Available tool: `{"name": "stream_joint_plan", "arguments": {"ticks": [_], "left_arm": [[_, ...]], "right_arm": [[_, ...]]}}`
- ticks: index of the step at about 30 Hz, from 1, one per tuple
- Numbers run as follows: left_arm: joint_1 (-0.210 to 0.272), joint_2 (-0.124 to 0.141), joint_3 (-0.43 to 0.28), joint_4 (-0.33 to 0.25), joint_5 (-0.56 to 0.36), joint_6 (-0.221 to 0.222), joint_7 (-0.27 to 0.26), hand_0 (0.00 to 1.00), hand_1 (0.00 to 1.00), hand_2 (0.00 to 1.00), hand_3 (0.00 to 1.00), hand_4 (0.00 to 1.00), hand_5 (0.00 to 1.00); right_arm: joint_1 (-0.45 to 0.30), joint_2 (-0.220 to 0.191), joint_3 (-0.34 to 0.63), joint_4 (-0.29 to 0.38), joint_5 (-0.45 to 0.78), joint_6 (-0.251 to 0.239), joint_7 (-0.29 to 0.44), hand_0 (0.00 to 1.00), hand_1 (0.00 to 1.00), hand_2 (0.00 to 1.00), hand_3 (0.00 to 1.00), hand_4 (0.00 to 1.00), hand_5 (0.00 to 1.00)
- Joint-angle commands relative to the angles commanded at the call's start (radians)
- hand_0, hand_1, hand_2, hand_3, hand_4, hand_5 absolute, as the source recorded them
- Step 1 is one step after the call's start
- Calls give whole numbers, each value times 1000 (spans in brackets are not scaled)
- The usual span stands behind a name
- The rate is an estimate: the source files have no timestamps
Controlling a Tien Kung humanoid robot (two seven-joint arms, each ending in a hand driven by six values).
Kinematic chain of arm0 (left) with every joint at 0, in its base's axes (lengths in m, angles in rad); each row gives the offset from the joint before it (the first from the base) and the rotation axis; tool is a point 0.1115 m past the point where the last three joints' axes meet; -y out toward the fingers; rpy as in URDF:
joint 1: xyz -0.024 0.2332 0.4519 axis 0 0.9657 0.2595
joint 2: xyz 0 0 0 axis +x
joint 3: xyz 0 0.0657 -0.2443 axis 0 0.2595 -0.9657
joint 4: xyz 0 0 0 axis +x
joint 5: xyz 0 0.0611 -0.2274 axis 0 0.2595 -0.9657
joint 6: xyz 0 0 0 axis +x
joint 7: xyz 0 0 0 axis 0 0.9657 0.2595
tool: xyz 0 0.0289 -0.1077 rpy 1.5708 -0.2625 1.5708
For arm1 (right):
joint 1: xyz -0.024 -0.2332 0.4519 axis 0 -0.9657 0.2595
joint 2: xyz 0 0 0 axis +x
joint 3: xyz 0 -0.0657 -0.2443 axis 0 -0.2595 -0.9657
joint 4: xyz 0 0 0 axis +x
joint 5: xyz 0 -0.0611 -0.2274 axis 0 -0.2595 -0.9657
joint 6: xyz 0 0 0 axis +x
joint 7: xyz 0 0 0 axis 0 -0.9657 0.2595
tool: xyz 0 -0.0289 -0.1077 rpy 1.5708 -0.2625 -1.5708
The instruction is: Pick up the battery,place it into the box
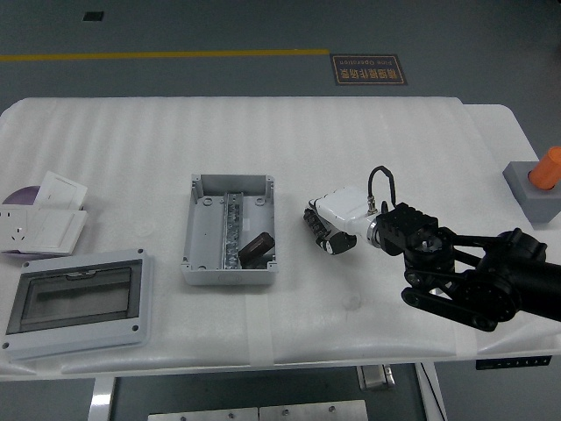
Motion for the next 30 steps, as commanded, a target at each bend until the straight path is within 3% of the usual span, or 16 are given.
{"name": "stream_joint_plan", "arguments": {"ticks": [7, 11, 16, 22, 26, 27, 30], "left_arm": [[2, -2, -6, 0, 9, -1, 2, 600, 667, 560, 548, 457, 508], [4, -3, -11, 1, 14, -1, 4, 600, 667, 560, 548, 457, 508], [6, -3, -15, 1, 19, -2, 6, 600, 667, 561, 548, 457, 509], [9, -4, -20, 1, 25, -3, 9, 600, 667, 560, 548, 456, 509], [10, -4, -28, 1, 32, -3, 13, 600, 667, 560, 548, 456, 509], [11, -4, -30, 1, 35, -4, 15, 600, 667, 560, 547, 457, 511], [12, -4, -37, 1, 42, -5, 19, 600, 667, 560, 547, 457, 511]], "right_arm": [[-8, -20, 81, 57, -20, 1, -20, 433, 559, 632, 718, 332, 153], [-17, -15, 129, 110, -12, -23, -38, 432, 555, 631, 718, 337, 153], [-32, 24, 157, 152, 30, -110, -28, 432, 558, 630, 718, 345, 160], [-50, 92, 171, 153, 85, -228, 30, 426, 554, 627, 721, 354, 183], [-59, 121, 171, 138, 105, -249, 46, 426, 554, 627, 721, 354, 183], [-61, 126, 169, 134, 108, -251, 48, 482, 615, 667, 751, 419, 241], [-66, 135, 158, 123, 116, -254, 51, 482, 615, 667, 751, 419, 241]]}}
